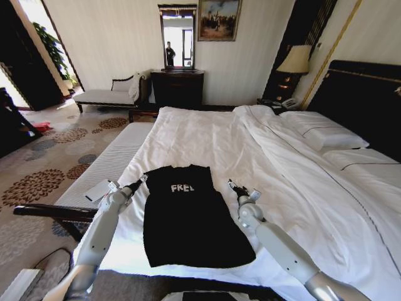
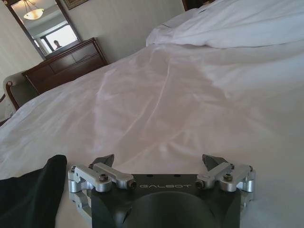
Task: Fold the clothes on the bed.
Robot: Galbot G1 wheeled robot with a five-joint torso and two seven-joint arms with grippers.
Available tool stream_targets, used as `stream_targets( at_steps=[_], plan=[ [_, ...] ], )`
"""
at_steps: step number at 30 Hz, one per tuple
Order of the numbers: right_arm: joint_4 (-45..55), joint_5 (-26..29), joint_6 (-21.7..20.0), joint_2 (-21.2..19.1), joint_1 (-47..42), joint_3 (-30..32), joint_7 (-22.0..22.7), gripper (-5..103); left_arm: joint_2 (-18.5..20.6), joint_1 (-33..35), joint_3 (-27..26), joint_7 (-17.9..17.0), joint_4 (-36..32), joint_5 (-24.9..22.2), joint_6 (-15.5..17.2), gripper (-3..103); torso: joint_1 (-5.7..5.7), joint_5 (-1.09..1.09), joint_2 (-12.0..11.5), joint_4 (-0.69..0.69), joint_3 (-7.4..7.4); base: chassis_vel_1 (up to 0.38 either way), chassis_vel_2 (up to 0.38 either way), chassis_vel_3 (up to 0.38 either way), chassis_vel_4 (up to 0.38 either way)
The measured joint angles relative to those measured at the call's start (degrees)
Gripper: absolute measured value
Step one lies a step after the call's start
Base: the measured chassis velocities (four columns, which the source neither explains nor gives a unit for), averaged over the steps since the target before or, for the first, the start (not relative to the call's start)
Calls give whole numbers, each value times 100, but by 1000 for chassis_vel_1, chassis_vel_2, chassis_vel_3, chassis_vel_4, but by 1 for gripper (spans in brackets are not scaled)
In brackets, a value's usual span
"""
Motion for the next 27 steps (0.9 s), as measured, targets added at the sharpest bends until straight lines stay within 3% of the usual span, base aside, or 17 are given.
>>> stream_targets(
  at_steps=[6, 15, 17, 24, 26, 27],
  plan=[
    [-51, 17, -7, -24, 22, 12, -10, 100, -70, -168, 67, 153, 202, 107, -88, 89, 0, 0, 0, 1, 0, 0, 0, 0, 0],
    [-91, 26, -16, -12, 36, 10, -18, 100, -98, -319, 130, 353, 438, 253, -218, 50, 0, 0, 0, 1, 0, 0, 0, 0, 0],
    [-91, 26, -17, -15, 39, 8, -17, 100, -100, -320, 130, 354, 441, 262, -223, 50, 0, 0, 0, 1, 0, 0, 0, 0, 0],
    [-102, 32, -20, -16, 81, -4, -18, 100, -106, -290, 133, 362, 444, 414, -297, 18, 0, -1, 0, 1, -1, 0, 0, 0, 0],
    [-107, 34, -21, -10, 93, -10, -17, 100, -97, -284, 135, 367, 443, 424, -303, 18, 0, -1, 0, 1, 0, 0, 0, 0, 0],
    [-112, 37, -22, -6, 111, -15, -17, 100, -84, -283, 138, 368, 443, 432, -309, 12, 0, 0, 0, 1, -1, 0, 0, 0, 0]
  ],
)
